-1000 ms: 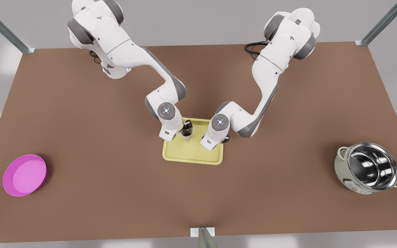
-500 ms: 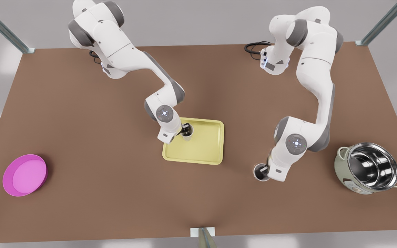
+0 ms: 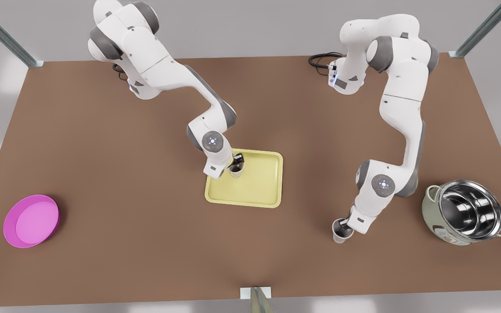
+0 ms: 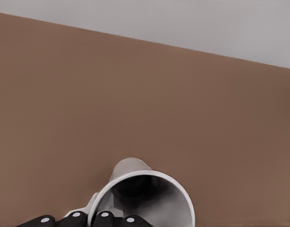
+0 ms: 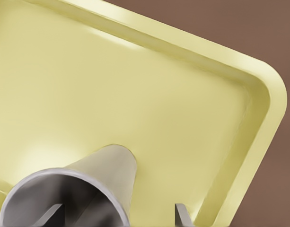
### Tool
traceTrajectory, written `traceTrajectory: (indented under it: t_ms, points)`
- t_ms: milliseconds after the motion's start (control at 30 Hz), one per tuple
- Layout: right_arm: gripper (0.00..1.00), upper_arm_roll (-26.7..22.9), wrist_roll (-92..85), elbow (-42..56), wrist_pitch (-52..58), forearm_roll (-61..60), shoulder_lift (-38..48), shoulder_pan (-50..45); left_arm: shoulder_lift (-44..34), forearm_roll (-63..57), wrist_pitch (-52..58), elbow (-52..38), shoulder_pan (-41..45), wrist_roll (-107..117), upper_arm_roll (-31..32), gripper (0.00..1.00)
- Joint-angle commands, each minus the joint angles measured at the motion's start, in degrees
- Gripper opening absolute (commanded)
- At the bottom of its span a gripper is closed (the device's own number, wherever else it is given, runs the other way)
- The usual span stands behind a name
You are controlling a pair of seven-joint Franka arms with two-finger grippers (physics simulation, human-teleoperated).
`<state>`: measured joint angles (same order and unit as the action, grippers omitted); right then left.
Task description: Use the left arm to pick up the white IKEA cup from the tray and place it on the middle-left position; use the right arm to pick up the white IKEA cup from the tray and place it on the middle-right position
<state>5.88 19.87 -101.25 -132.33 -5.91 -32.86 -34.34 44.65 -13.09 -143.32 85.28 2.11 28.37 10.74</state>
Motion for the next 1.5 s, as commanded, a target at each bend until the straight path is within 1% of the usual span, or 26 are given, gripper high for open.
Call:
traceTrajectory:
  t_ms: [0, 33, 67, 100, 133, 167, 300, 333, 400, 500, 567, 700, 767, 800, 833, 867, 900, 933, 967, 1000, 1067, 1167, 1467]
  points:
    - [0.77, 0.0, 0.3, 0.1, -0.7, -0.2, -0.4, 0.0, 0.5, 2.2, -2.4, 0.0, 0.1, -11.9, 0.2, 0.23]
    - [0.58, 0.0, 0.3, 0.2, -0.6, -0.2, -0.4, 0.0, 1.0, 3.3, -2.4, 0.0, 0.1, -11.9, 0.2, 0.23]
    - [0.35, 0.0, 0.3, 0.3, -0.1, -0.2, -0.3, 0.1, 1.0, 3.4, -2.2, 0.0, 0.0, -12.0, 0.2, 0.23]
    - [0.17, 0.0, -0.3, 0.3, 0.1, -0.1, -0.2, 0.1, 1.0, 3.4, -2.2, 0.0, 0.0, -12.0, 0.2, 0.23]
    - [0.02, 0.0, -0.2, 0.3, 0.1, -0.1, 0.0, 0.1, 1.0, 3.5, -2.1, 0.0, 0.0, -12.0, 0.2, 0.64]
    - [0.0, -0.1, -0.2, 0.3, 0.1, -0.1, 0.0, 0.1, 1.0, 3.5, -2.1, -0.1, 0.1, -12.1, 0.2, 1.0]
    - [0.0, -0.1, -0.3, 0.4, 0.6, -0.1, 0.3, 0.3, 0.9, 3.4, -2.1, -0.4, 0.1, -12.3, 0.3, 1.0]
    - [0.0, -0.2, -1.1, 0.5, 2.4, -0.1, 1.5, 0.8, 0.9, 3.3, -1.2, -0.6, 0.1, -12.3, 0.2, 1.0]
    - [0.0, -0.3, -6.9, 1.0, 11.6, -0.1, 6.1, 5.0, 0.9, 3.1, -0.6, -0.8, 0.1, -12.4, 0.2, 1.0]
    - [0.0, -0.4, -16.4, 2.5, 21.6, -0.2, 9.8, 11.1, 0.8, 2.5, -0.6, -0.8, 0.0, -13.2, 0.2, 1.0]
    - [0.0, -0.7, -23.3, 4.0, 24.1, -0.2, 10.2, 15.4, 0.7, 2.5, -0.6, -0.8, 0.0, -13.3, 0.1, 1.0]
    - [0.0, -1.6, -39.3, 7.5, 24.2, 0.5, 9.2, 23.4, -0.1, 2.5, -0.2, -0.9, -0.3, -13.3, -0.1, 1.0]
    - [0.0, -5.8, -47.6, 10.9, 25.5, 0.5, 7.2, 23.8, -0.4, 1.9, 9.6, -6.1, -0.2, -14.3, 0.0, 1.0]
    - [0.0, -8.0, -51.2, 14.2, 28.3, 0.5, 5.0, 23.8, -2.6, 1.3, 15.3, -7.2, -0.1, -14.3, 0.2, 1.0]
    - [0.0, -9.8, -55.2, 15.0, 28.5, 0.5, 3.3, 23.9, -5.0, 1.5, 24.5, -9.9, -0.1, -14.2, 1.1, 1.0]
    - [0.0, -11.2, -58.6, 17.8, 29.0, 0.4, 1.0, 24.7, -9.7, 1.5, 34.1, -10.9, -0.1, -16.1, 1.6, 1.0]
    - [0.0, -11.2, -61.1, 18.9, 29.1, 0.5, -1.3, 26.5, -14.6, 2.1, 43.8, -10.9, -0.5, -22.6, 1.3, 1.0]
    - [0.0, -11.2, -63.4, 20.4, 29.1, 0.5, -3.5, 27.8, -19.6, 3.2, 50.1, -9.8, -1.4, -23.6, 1.3, 1.0]
    - [0.0, -11.3, -65.2, 22.9, 29.1, 0.5, -5.6, 29.2, -24.8, 8.2, 51.1, -5.7, -4.1, -29.4, 1.2, 1.0]
    - [0.0, -11.2, -67.0, 25.7, 29.1, 0.5, -7.8, 30.2, -31.1, 8.3, 42.6, 4.0, -4.4, -29.1, 1.2, 1.0]
    - [0.0, -11.2, -68.9, 28.5, 29.1, 0.5, -10.4, 31.4, -31.6, 8.1, 41.8, 4.3, -4.5, -29.1, 1.0, 1.0]
    - [0.0, -11.2, -69.6, 28.6, 28.4, 0.5, -11.2, 31.9, -30.2, 7.9, 41.8, 1.6, -4.0, -27.0, 1.2, 1.0]
    - [0.0, -10.7, -70.2, 30.0, 24.6, 0.2, -14.8, 32.4, -29.3, 7.7, 41.1, 1.6, -4.4, -27.5, 1.0, 1.0]
